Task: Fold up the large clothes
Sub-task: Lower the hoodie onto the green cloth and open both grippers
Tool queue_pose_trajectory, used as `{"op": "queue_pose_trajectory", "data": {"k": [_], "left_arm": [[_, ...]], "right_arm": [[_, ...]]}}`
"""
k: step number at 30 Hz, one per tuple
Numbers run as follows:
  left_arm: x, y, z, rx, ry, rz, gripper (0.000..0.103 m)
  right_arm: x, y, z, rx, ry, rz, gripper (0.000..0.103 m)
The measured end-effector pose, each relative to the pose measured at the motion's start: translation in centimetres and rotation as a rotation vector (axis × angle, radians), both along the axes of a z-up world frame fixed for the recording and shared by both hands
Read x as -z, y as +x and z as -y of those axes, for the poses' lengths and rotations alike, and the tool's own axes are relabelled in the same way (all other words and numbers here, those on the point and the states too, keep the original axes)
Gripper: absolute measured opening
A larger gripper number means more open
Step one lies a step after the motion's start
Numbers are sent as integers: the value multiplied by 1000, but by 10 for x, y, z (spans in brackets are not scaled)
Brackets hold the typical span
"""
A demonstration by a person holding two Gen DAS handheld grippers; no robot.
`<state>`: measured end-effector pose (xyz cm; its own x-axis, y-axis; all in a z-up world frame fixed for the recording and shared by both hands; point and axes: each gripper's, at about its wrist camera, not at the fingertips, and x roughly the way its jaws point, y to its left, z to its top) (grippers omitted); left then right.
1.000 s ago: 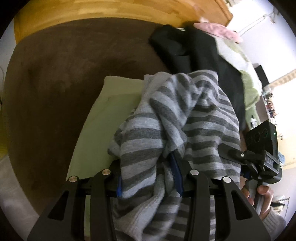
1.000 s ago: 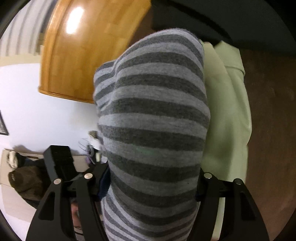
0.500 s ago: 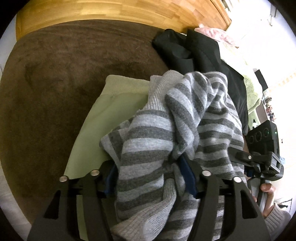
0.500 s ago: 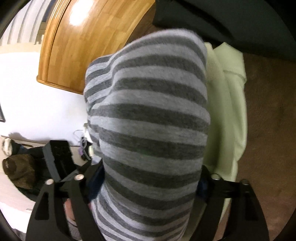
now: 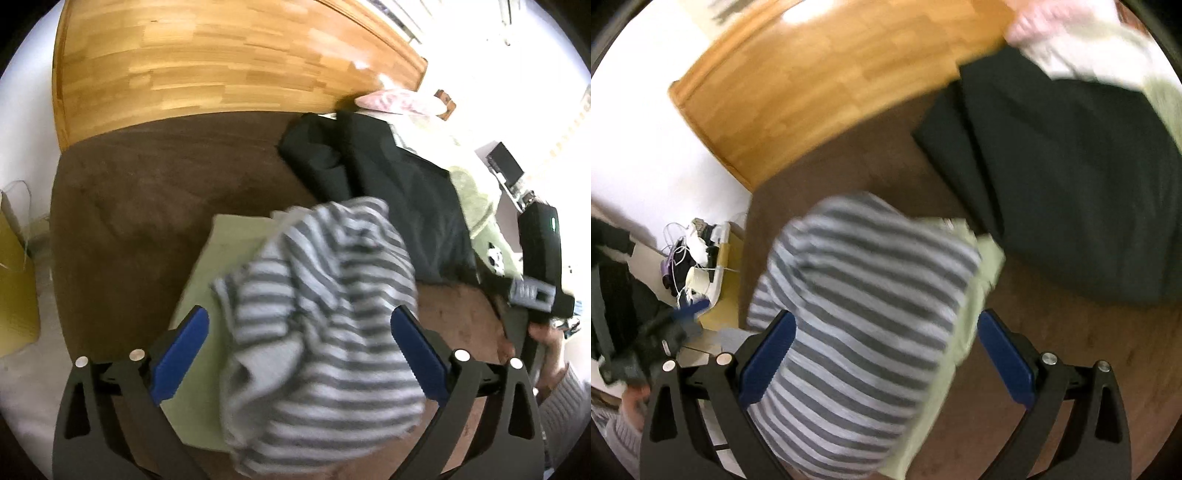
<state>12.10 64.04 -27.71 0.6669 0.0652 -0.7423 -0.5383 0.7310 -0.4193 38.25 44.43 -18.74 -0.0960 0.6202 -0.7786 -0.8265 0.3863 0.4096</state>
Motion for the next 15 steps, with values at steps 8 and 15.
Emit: {"op": "queue_pose_trajectory", "data": {"k": [8, 15], "left_arm": [[15, 11, 50, 30, 52, -22, 96], [55, 15, 60, 29, 79, -108, 96]], "right_arm": [[11, -16, -57, -73, -47, -24, 43], [49, -41, -90, -113, -153, 97, 69]]}}
